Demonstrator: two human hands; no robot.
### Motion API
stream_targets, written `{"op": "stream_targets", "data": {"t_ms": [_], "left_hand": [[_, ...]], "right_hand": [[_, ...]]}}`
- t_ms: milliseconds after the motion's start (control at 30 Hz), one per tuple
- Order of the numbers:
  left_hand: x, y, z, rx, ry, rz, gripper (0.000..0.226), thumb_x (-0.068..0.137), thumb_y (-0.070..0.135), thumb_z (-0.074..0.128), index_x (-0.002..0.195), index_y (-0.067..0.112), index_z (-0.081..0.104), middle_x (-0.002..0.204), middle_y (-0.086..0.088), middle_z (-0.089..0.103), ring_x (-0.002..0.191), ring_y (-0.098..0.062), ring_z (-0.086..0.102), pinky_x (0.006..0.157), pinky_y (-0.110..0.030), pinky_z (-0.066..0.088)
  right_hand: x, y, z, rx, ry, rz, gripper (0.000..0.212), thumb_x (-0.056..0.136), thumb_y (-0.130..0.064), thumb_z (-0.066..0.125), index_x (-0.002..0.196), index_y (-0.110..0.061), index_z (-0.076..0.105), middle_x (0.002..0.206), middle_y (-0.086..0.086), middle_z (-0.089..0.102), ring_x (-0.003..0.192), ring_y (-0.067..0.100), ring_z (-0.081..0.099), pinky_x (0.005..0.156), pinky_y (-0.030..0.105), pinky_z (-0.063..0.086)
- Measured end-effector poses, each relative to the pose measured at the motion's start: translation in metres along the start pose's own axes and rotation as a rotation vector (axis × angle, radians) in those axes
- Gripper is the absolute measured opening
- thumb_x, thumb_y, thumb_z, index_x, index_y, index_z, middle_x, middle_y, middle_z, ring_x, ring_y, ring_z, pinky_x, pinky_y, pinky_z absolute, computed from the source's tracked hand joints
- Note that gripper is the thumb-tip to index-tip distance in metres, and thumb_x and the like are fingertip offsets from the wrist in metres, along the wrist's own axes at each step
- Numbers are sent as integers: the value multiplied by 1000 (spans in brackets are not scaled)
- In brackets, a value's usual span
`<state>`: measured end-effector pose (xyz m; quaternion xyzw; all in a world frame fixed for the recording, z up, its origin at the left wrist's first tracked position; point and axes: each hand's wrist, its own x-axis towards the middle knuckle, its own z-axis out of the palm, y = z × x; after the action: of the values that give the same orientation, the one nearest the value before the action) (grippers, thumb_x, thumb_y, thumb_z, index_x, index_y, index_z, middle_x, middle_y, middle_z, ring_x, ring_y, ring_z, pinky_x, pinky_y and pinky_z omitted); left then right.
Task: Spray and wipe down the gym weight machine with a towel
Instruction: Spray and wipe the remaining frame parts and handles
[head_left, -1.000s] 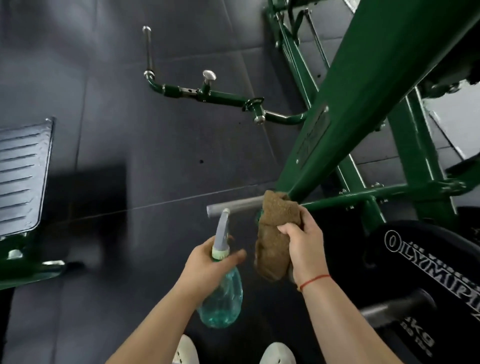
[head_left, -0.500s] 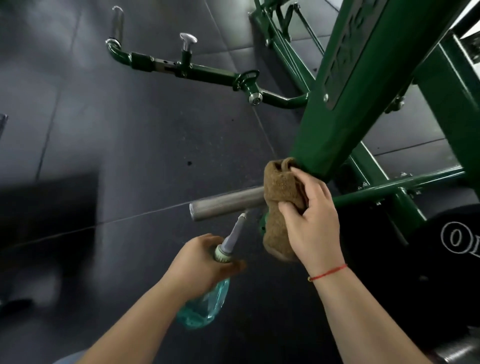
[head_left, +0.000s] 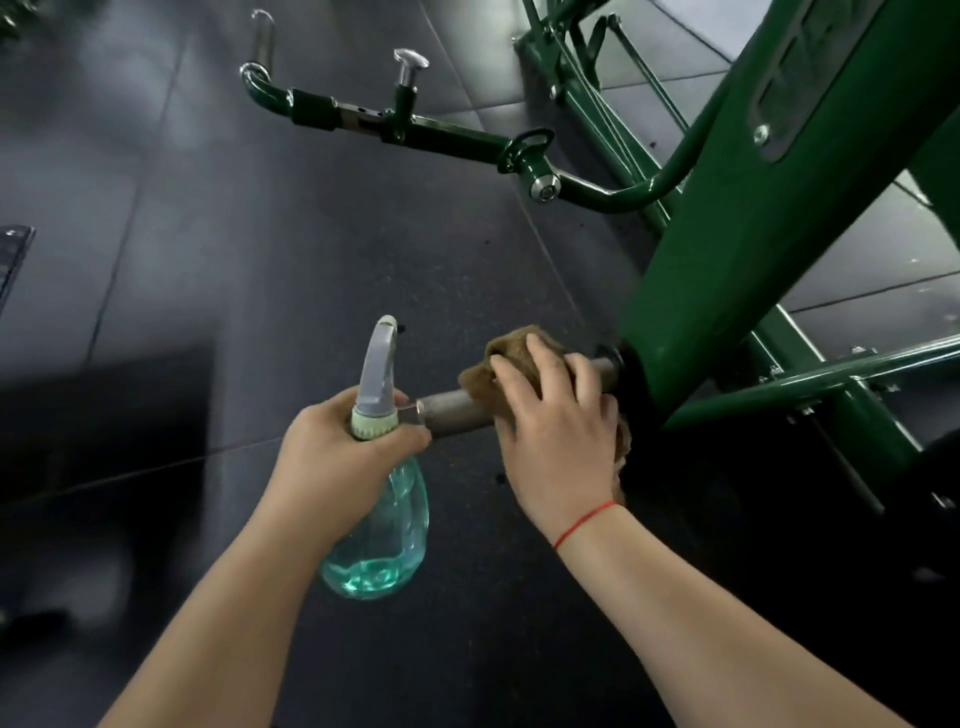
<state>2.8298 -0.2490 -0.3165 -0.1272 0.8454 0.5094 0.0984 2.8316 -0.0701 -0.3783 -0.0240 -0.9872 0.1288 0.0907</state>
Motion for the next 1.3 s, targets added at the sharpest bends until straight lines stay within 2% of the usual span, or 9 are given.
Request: {"op": "stream_targets", "data": {"t_ms": [200,400,500,600,767,900,1033,1133,1300], "left_hand": [[7,-7,-11,44,4,-28,20,77,23,83,94,29,74,89,-5,74,89,-27,69,77,-41,55],[3,-9,-17,3,-90,-15,17,78,25,82,92,31,74,78,-8,69,65,-16,57,59,-29,45],[0,-15,-22,-2,-116,-17,15,78,23,81,90,29,73,79,-8,69,65,-13,56,60,-27,45],[3,-21,-31,-16,-116,5,12,78,22,80,87,26,74,90,-11,74,71,-15,63,65,-30,50],[11,-26,-48,-90,-92,10,14,76,23,81,89,26,75,92,-10,75,77,-18,66,70,-34,52],[20,-28,-53,-89,-110,8,18,76,23,81,91,27,73,95,-10,75,78,-18,64,69,-33,50],[27,-27,-43,-91,-192,2,23,77,24,82,98,29,73,95,-9,75,75,-17,63,68,-32,49],[31,-27,-34,-71,-240,8,26,77,24,82,101,29,73,84,-1,71,73,-15,61,67,-31,48],[36,-25,-26,-98,-307,24,19,76,22,82,94,28,75,78,3,69,72,-16,62,68,-33,50]], "right_hand": [[11,-20,-6,64,-151,-292,54,81,-32,70,133,-37,58,146,-5,48,128,29,42,99,50,45],[54,11,-31,-178,-215,97,44,93,-48,49,131,-27,56,143,-1,49,134,26,36,106,45,29],[98,5,-36,-237,-500,152,49,93,-52,42,123,-21,64,129,6,60,117,29,51,100,44,36],[127,-15,-42,-131,-799,168,31,87,-46,58,95,-21,74,97,6,67,82,24,62,75,35,49],[132,-46,-23,-173,-963,87,29,96,-37,49,103,-29,76,109,7,67,91,26,63,84,42,51],[117,-53,-16,-251,-691,22,35,93,-53,44,82,-26,63,89,-1,62,80,20,57,71,37,40],[69,-50,3,-258,-135,-52,37,92,-50,36,87,-22,59,91,-2,65,85,23,56,73,36,35],[24,-48,24,-46,209,26,41,85,-51,39,105,-25,64,116,-4,65,115,23,55,97,44,36],[-15,-42,67,192,401,321,52,93,-45,47,144,-32,42,162,-1,27,148,26,25,116,59,18]]}}
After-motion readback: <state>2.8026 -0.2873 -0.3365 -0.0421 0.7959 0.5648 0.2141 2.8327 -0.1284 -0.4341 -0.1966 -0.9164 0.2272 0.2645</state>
